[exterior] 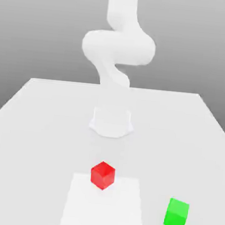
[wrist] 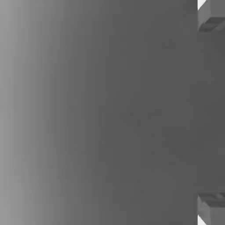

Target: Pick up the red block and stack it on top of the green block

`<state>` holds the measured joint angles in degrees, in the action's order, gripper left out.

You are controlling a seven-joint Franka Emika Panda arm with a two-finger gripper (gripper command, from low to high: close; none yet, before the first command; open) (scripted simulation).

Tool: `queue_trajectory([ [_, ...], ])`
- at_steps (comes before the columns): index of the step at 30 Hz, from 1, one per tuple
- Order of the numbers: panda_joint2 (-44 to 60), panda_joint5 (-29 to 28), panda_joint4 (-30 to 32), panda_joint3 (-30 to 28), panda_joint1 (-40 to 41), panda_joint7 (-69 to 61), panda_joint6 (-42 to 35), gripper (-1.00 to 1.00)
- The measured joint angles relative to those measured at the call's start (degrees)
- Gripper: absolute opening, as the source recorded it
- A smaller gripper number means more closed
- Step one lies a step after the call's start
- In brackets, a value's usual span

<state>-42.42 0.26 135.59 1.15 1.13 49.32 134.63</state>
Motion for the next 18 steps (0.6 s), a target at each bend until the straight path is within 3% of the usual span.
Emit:
queue_trajectory([
  [14,24.1,2.2,26.2,6.8,7.1,24.5,19.4,0.0],
  [18,37.4,1.2,31.8,7.7,8.9,32.5,29.5,0.0],
])
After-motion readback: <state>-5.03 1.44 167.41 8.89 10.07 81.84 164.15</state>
